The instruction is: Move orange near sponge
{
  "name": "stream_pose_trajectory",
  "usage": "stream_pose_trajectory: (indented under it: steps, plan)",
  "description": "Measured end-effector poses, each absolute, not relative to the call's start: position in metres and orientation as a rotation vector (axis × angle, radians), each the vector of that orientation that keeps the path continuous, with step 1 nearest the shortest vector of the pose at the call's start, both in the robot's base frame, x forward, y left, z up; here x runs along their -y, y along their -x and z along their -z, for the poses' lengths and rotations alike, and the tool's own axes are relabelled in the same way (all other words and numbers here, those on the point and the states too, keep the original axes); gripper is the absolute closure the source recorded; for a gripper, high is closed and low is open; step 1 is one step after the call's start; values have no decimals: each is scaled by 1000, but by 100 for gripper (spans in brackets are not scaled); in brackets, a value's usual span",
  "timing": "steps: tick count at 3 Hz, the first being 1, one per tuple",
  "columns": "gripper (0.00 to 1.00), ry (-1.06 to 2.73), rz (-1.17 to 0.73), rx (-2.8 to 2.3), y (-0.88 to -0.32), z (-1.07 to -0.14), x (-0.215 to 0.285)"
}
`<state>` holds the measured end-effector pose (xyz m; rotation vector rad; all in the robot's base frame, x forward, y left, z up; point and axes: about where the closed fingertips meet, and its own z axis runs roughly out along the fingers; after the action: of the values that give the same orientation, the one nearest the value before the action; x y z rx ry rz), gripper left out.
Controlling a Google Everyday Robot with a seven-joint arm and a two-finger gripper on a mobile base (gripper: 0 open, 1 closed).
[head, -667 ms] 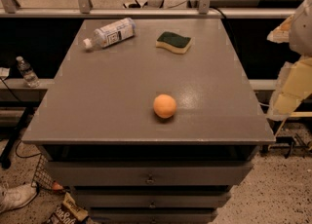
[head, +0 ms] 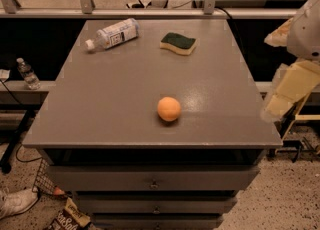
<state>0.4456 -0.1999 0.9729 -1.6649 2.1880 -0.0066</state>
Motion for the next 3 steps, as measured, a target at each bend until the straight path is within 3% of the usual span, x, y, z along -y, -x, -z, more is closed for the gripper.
stream_pose_trajectory:
  steps: [2,3]
  plan:
    - [0,1492,-463,-2021,-470,-920,107]
    - [0,1475,-527,-1986,-478,-905,75]
